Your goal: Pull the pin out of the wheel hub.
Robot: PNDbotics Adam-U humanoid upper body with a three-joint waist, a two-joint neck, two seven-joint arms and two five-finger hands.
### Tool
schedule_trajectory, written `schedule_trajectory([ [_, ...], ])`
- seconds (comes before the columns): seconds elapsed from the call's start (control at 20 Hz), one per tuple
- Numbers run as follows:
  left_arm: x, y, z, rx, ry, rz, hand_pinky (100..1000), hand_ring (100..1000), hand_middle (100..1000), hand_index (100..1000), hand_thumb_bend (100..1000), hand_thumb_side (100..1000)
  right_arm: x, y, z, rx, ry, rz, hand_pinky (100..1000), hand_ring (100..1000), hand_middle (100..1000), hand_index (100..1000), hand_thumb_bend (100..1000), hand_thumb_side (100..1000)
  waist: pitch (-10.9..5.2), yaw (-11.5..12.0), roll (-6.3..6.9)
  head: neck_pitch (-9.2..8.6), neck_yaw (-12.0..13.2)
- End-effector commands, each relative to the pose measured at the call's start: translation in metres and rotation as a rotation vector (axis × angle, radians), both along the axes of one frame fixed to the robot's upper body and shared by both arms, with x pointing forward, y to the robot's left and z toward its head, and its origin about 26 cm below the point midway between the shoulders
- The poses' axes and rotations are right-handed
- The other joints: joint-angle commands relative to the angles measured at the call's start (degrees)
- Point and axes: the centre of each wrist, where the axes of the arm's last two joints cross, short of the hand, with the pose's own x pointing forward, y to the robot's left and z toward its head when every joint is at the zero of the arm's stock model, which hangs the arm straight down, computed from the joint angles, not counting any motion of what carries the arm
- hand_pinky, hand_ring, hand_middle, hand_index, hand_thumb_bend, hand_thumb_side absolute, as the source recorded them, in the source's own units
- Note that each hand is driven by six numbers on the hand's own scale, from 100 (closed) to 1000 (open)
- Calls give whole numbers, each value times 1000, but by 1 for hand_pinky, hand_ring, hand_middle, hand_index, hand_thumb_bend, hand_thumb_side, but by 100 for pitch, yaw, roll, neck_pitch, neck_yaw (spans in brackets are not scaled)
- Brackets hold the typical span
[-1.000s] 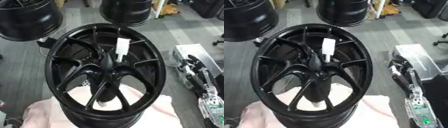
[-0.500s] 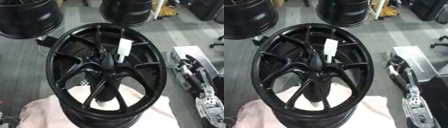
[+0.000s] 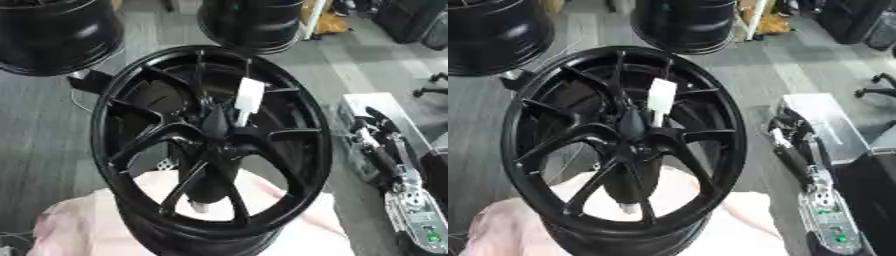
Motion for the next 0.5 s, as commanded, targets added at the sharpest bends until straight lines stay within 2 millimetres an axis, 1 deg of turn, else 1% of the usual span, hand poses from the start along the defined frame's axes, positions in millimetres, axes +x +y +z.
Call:
schedule_trajectory([
  [0.05,-2,-5,9,-9,-35,-1,767,664,661,753,402,637,3,-4,8,-8,-25,-5,694,704,752,913,159,507,-34,-13,22,-99,-41],
  [0.5,-2,-8,8,-13,-19,-8,763,655,652,749,388,648,3,-3,8,-6,-25,0,694,704,752,913,157,506,-15,-32,45,-108,-37],
])
